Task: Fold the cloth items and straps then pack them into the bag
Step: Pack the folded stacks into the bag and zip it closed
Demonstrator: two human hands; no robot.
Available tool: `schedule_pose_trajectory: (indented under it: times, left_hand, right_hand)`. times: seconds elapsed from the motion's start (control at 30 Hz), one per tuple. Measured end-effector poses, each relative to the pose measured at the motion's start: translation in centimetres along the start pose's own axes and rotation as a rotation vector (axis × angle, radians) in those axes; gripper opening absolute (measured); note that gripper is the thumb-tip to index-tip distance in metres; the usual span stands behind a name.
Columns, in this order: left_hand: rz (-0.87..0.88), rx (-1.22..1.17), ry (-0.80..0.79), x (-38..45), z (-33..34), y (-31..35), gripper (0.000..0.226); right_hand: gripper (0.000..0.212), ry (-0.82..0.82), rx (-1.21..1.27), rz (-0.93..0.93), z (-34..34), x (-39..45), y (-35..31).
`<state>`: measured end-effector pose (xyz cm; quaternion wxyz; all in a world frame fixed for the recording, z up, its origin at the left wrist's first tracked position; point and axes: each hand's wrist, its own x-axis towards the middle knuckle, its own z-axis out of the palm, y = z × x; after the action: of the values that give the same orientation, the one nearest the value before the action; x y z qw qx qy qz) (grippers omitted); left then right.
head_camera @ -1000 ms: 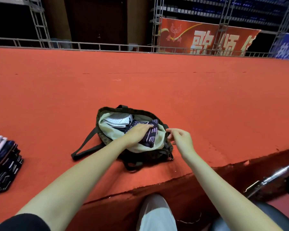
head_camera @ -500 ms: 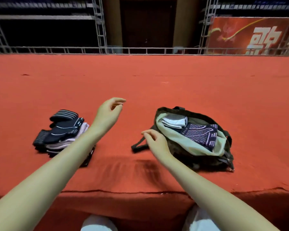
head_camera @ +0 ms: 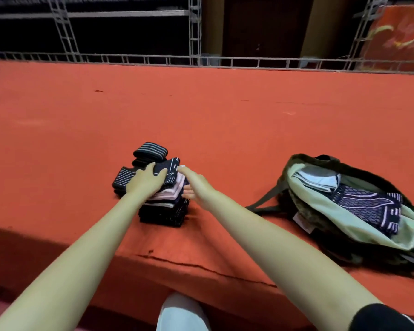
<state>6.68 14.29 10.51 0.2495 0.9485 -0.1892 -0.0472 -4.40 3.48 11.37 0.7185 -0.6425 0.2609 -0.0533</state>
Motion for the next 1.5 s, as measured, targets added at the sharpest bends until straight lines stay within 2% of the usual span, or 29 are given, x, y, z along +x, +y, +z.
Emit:
schedule_pose_trajectory:
  times: [0.1, 0.17, 0.23, 0.37, 0.47, 0.57, 0.6, 0.7, 0.8, 0.93, 1.07, 1.17, 1.3, 1.4, 1.47, 1.5]
  left_hand:
    - [0.013, 0.074, -0.005, -0.2, 0.6, 0.2, 0.064]
    - [0.018, 0.116, -0.014, -0.6, 0.9, 0.3, 0.062]
    - [0.022, 0.134, -0.011, -0.8, 1.0, 0.4, 0.061]
    - [0.003, 0.067, -0.006, -1.0, 0.9, -0.2, 0.058]
    - [-0.016, -0.094, 0.094, -1.7, 1.0, -0.2, 0.051]
    - [-0.075, -0.301, 0.175, -2.6, 0.9, 0.5, 0.048]
    - [-0.079, -0.356, 0.191, -2.8, 0.6, 0.7, 0.049]
    - [0.005, -0.519, 0.258, -3.2, -0.5, 1.0, 0.048]
    - [0.098, -0.662, 0.270, -3.9, -2.6, 2.4, 0.045]
    - [0.147, -0.872, 0.194, -4.4, -4.5, 6.3, 0.045]
    - [0.168, -0.808, 0.048, -4.9, -1.7, 12.1, 0.043]
    - [0.149, -0.738, -0.158, -6.1, 2.4, 16.4, 0.042]
    - [0.091, -0.703, -0.423, -8.9, 8.4, 21.2, 0.046]
    - [0.037, -0.730, -0.618, -11.0, 13.2, 23.9, 0.076]
    - [0.032, -0.760, -0.622, -11.7, 16.0, 25.0, 0.088]
    - [0.059, -0.774, -0.577, -11.7, 17.3, 25.4, 0.086]
  right_hand:
    - [0.027, -0.022, 0.157, 0.056, -0.1, 0.6, 0.7]
    - [0.032, 0.030, 0.203, 0.046, 0.2, 1.0, 1.6]
    - [0.051, 0.115, 0.162, -0.002, 0.6, 1.6, 2.2]
    - [0.040, 0.166, -0.020, -0.071, 1.1, 1.9, 2.2]
    - [0.070, 0.152, -0.095, -0.064, 1.5, 1.9, 1.6]
    - [0.090, 0.057, 0.037, -0.026, 2.9, 2.2, 1.0]
    - [0.088, 0.048, 0.102, -0.018, 3.2, 2.4, 0.9]
    - [0.063, 0.066, 0.230, 0.002, 2.8, 2.6, 1.3]
    - [0.055, 0.083, 0.339, -0.087, 0.5, 1.4, 0.9]
    - [0.049, 0.161, 0.457, -0.331, -5.4, -1.9, -1.4]
    - [0.032, 0.226, 0.579, -0.416, -13.6, -5.7, -3.4]
    - [0.022, 0.302, 0.676, -0.426, -20.1, -8.6, -4.3]
    - [0.031, 0.471, 0.722, -0.416, -27.8, -11.0, -3.6]
    - [0.025, 0.517, 0.795, -0.378, -31.2, -11.8, -1.5]
    - [0.019, 0.541, 0.791, -0.310, -32.2, -11.9, 0.6]
    - [0.020, 0.557, 0.776, -0.280, -32.6, -11.7, 1.6]
